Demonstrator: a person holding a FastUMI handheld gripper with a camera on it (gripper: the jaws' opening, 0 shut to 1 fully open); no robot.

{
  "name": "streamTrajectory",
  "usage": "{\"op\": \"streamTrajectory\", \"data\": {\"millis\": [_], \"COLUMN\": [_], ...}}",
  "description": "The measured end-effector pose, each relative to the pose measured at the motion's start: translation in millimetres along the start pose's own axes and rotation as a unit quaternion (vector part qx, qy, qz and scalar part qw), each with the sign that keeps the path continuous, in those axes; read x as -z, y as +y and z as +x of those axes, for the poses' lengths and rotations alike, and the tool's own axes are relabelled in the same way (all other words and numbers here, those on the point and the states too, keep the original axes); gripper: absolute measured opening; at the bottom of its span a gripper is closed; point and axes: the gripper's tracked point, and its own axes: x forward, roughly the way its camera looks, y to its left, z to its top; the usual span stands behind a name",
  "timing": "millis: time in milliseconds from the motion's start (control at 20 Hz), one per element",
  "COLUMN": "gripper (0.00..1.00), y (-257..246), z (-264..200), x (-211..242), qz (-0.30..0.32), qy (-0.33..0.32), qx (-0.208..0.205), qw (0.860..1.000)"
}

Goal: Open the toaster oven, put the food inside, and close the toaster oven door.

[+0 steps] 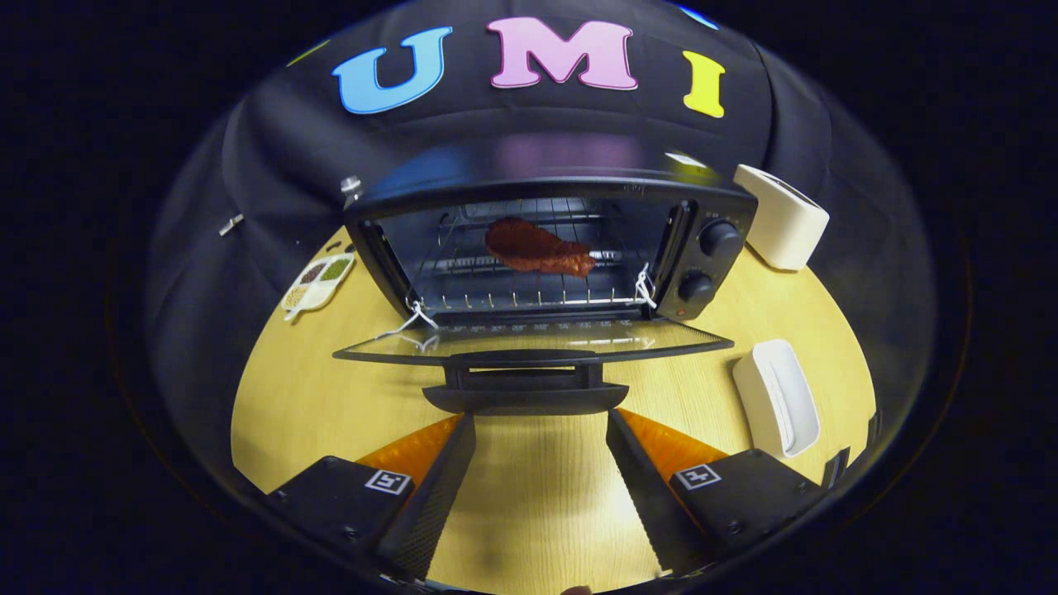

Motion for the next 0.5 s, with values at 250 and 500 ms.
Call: {"op": "streamTrajectory", "data": {"millis": [250,500], "gripper": [0.99,0.99], "y": [-2,-4], "z": [8,-1], "x": [-56,-78], "qz": [0.004,0.002], "qy": [-0.038,-0.066], "qx": [0.005,0.006], "qw": [0.999,0.998]}}
